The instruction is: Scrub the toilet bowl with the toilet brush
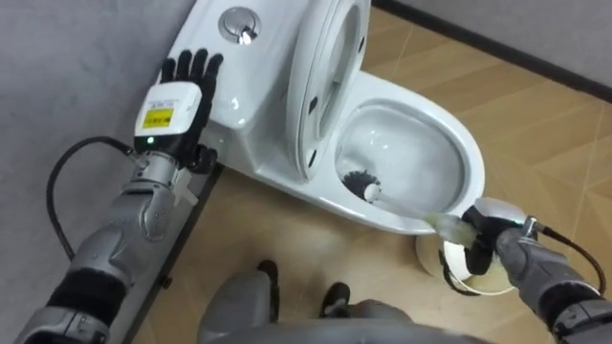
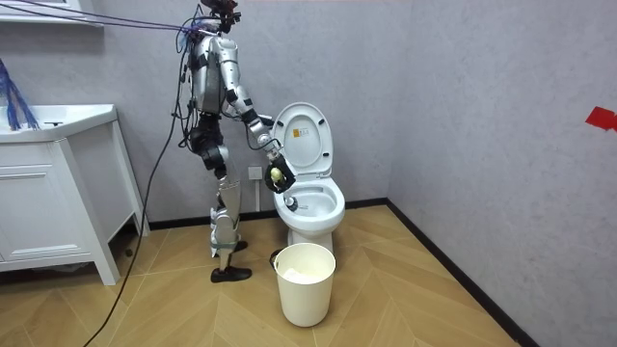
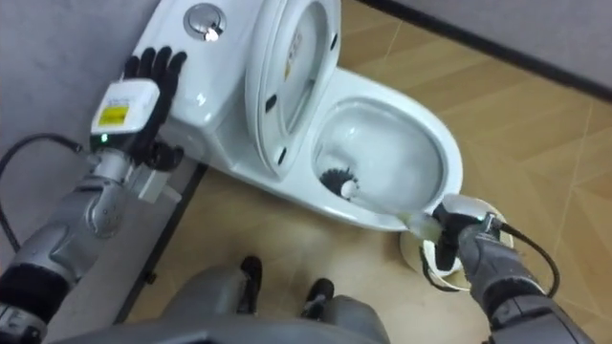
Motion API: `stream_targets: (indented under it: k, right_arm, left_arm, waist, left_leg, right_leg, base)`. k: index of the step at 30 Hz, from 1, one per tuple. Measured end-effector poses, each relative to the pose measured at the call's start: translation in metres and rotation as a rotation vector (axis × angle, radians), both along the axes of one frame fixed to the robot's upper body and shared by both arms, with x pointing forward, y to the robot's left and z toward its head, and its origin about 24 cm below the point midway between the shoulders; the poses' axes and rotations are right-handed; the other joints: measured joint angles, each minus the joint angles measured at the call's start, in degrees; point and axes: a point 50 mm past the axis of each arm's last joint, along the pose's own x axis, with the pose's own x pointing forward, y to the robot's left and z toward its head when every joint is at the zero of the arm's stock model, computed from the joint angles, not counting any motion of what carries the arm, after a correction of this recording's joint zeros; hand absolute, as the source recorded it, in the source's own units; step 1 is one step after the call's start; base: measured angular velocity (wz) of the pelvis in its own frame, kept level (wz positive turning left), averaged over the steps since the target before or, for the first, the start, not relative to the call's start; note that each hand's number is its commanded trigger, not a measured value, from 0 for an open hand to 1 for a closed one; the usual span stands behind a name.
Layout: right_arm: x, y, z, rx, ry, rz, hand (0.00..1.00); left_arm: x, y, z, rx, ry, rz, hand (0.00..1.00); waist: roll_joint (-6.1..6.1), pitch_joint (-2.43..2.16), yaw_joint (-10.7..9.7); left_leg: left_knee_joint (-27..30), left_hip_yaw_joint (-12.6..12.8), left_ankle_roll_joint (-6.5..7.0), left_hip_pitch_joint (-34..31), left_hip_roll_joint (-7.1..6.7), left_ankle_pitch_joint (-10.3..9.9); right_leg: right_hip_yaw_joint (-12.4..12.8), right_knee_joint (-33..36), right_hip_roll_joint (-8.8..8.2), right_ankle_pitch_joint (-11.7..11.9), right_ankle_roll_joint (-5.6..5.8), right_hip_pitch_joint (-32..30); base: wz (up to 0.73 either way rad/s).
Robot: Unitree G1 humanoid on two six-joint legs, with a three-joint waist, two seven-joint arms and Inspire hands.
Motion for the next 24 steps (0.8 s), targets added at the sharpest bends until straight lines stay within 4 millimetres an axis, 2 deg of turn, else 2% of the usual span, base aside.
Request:
stream_targets:
  k: [7, 8, 9, 13, 14, 16, 17, 19, 21, 22, 24]
  right_arm:
    - [0.004, -0.001, 0.004, -0.067, -0.062, 0.058, 1.00]
    - [0.006, -0.001, 0.006, -0.077, -0.077, 0.063, 1.00]
    - [0.011, -0.002, 0.009, -0.089, -0.095, 0.072, 1.00]
    - [0.039, -0.002, 0.025, -0.142, -0.147, 0.144, 1.00]
    - [0.049, -0.001, 0.031, -0.161, -0.162, 0.165, 1.00]
    - [0.066, 0.001, 0.042, -0.178, -0.195, 0.179, 1.00]
    - [0.078, 0.004, 0.049, -0.191, -0.214, 0.197, 1.00]
    - [0.093, 0.008, 0.060, -0.212, -0.231, 0.225, 1.00]
    - [0.117, 0.012, 0.079, -0.226, -0.273, 0.214, 1.00]
    - [0.123, 0.013, 0.083, -0.221, -0.282, 0.201, 1.00]
    - [0.136, 0.012, 0.095, -0.169, -0.314, 0.095, 1.00]
  left_arm:
    - [0.023, -0.006, 0.016, -0.035, -0.081, -0.004, 0.00]
    - [0.029, -0.008, 0.019, -0.051, -0.089, -0.003, 0.00]
    - [0.032, -0.010, 0.020, -0.054, -0.092, -0.011, 0.00]
    - [0.041, -0.010, 0.028, -0.060, -0.113, -0.036, 0.00]
    - [0.045, -0.009, 0.031, -0.057, -0.124, -0.046, 0.00]
    - [0.051, -0.012, 0.036, -0.051, -0.141, -0.059, 0.00]
    - [0.055, -0.014, 0.039, -0.046, -0.156, -0.064, 0.00]
    - [0.061, -0.016, 0.043, -0.032, -0.170, -0.079, 0.00]
    - [0.069, -0.020, 0.053, -0.026, -0.207, -0.091, 0.00]
    - [0.070, -0.020, 0.056, -0.026, -0.215, -0.092, 0.00]
    - [0.075, -0.023, 0.062, -0.019, -0.235, -0.104, 0.00]
  waist:
    - [1.27, 0.06, -0.76]
    - [1.59, 0.26, -0.72]
    - [1.89, 0.50, -0.55]
    - [2.43, 0.77, -0.08]
    - [2.21, 1.20, 0.35]
    - [1.96, 1.60, 1.02]
    - [1.94, 2.18, 1.22]
    - [1.47, 2.58, 2.24]
    - [0.63, 3.02, 3.00]
    - [0.30, 3.21, 3.24]
    - [-0.31, 3.61, 3.39]
  left_leg:
    - [2.09, -0.92, -0.10, -5.00, 0.24, 0.32]
    - [2.09, -1.21, -0.09, -5.56, 0.22, 0.34]
    - [2.06, -1.23, -0.03, -5.95, 0.18, 0.49]
    - [1.66, -1.05, -0.06, -8.00, 0.01, 1.61]
    - [1.14, -1.01, -0.14, -8.20, -0.04, 2.14]
    - [0.77, -0.67, -0.25, -8.81, -0.01, 2.79]
    - [0.75, -0.76, -0.29, -8.98, 0.01, 3.08]
    - [0.54, -0.49, -0.37, -9.41, 0.01, 3.40]
    - [-0.94, -0.05, -0.39, -10.61, -0.22, 4.94]
    - [-1.49, 0.16, -0.39, -10.60, -0.36, 5.54]
    - [-2.39, 0.11, -0.41, -10.70, -0.93, 6.88]
  right_leg:
    - [-0.58, 1.65, 0.19, 0.15, -0.26, -4.43]
    - [-0.54, 1.67, 0.25, 0.15, -0.26, -4.77]
    - [-0.39, 1.83, 0.21, 0.17, -0.29, -5.24]
    - [-0.57, 3.11, -0.26, 0.37, -0.61, -8.07]
    - [-0.52, 3.48, -0.42, 0.48, -0.79, -8.73]
    - [-0.53, 3.85, -0.48, 0.66, -1.09, -9.68]
    - [-0.68, 4.08, -0.49, 0.71, -1.17, -9.91]
    - [-0.22, 4.96, -0.58, 0.66, -1.28, -10.91]
    - [0.02, 5.74, -1.03, 0.81, -1.67, -13.24]
    - [0.07, 5.93, -1.24, 0.93, -1.80, -13.72]
    - [0.22, 6.82, -1.75, 1.02, -1.98, -14.63]
  base:
    - [0.05]
    - [0.04]
    - [0.00]
    - [-0.01]
    - [-0.05]
    - [-0.02]
    - [0.00]
    - [-0.04]
    - [-0.04]
    - [0.04]
    - [0.04]
